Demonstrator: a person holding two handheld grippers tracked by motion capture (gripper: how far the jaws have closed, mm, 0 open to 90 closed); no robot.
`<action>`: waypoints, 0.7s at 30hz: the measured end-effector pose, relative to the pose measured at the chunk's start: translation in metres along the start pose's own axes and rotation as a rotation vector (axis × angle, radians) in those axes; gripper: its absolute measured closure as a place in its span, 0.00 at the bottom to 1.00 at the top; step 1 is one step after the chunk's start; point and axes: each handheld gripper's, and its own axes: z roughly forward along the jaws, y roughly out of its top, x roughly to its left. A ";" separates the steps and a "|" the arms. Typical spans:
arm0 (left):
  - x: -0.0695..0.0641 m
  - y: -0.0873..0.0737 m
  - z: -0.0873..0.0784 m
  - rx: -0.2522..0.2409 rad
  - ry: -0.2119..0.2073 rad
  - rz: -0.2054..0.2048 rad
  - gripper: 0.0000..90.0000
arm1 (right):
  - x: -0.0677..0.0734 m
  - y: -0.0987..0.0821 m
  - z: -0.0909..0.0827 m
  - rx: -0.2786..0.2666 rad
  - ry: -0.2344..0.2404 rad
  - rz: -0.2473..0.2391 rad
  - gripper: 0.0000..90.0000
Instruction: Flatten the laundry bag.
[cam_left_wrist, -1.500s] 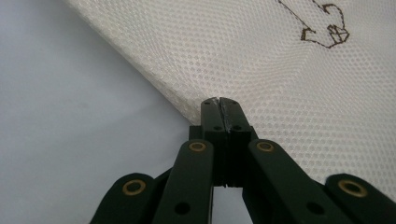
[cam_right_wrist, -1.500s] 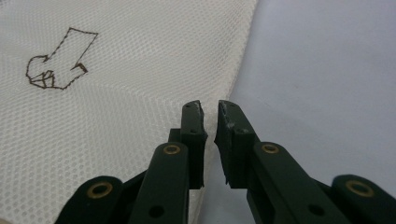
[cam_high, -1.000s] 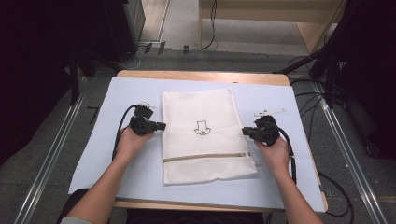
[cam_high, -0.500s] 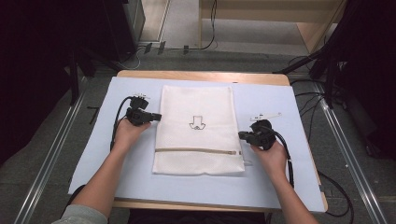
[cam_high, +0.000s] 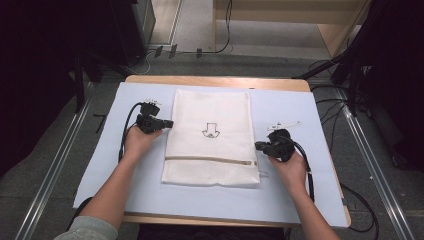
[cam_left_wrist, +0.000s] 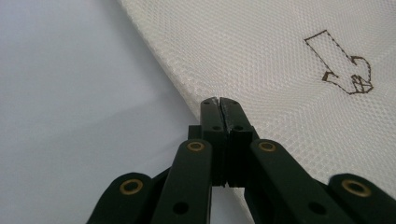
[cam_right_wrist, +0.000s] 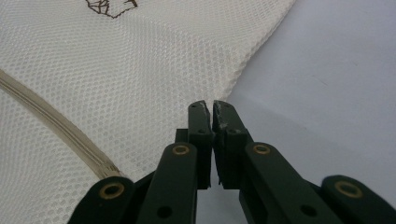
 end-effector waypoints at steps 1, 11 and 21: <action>0.000 0.000 -0.001 -0.004 -0.003 0.000 1.00 | 0.000 0.000 0.000 -0.001 0.002 0.004 0.97; -0.003 -0.001 -0.004 -0.002 0.003 0.021 0.76 | 0.000 0.000 -0.002 0.001 0.007 -0.006 0.88; -0.012 0.000 -0.020 -0.014 -0.029 0.023 0.67 | 0.002 0.001 -0.005 -0.002 0.009 -0.002 0.84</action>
